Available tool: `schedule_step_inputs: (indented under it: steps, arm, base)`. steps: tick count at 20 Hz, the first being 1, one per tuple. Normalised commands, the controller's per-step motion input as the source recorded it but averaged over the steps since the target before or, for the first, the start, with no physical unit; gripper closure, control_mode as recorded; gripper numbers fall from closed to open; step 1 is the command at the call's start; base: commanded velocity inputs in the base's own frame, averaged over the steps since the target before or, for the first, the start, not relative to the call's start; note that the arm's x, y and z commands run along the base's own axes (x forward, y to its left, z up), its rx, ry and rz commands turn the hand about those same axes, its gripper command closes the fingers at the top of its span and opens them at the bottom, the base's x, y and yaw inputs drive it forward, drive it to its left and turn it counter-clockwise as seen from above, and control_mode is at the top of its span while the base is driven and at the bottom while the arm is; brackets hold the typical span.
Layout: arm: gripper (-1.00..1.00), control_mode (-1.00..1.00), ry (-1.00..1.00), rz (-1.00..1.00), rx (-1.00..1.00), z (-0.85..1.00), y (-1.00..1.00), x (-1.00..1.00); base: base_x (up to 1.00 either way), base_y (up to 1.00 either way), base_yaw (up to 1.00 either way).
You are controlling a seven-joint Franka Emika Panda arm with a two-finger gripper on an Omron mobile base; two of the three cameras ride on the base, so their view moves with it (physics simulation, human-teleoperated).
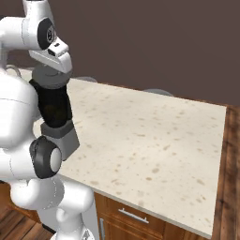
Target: Grab the lemons from the fridge, place them in the blender, close the lid, and turn on the blender to create a marinade.
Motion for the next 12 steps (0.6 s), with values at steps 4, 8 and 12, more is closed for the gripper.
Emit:
schedule_step_inputs:
  steps: [4, 8, 12]
  arm:
    - [1.0, -1.0, 0.32, 0.0, 0.0, 0.0, 0.51, 0.41]
    - [1.0, -1.0, 0.12, 0.0, -0.02, -0.09, 0.44, 0.38]
    - [1.0, -1.0, 0.0, 0.0, -0.03, -0.19, 0.28, 0.33]
  base:
    - [0.0, 0.0, 0.0]
    - [0.0, 0.0, 0.0]
    - [0.0, 0.0, 0.0]
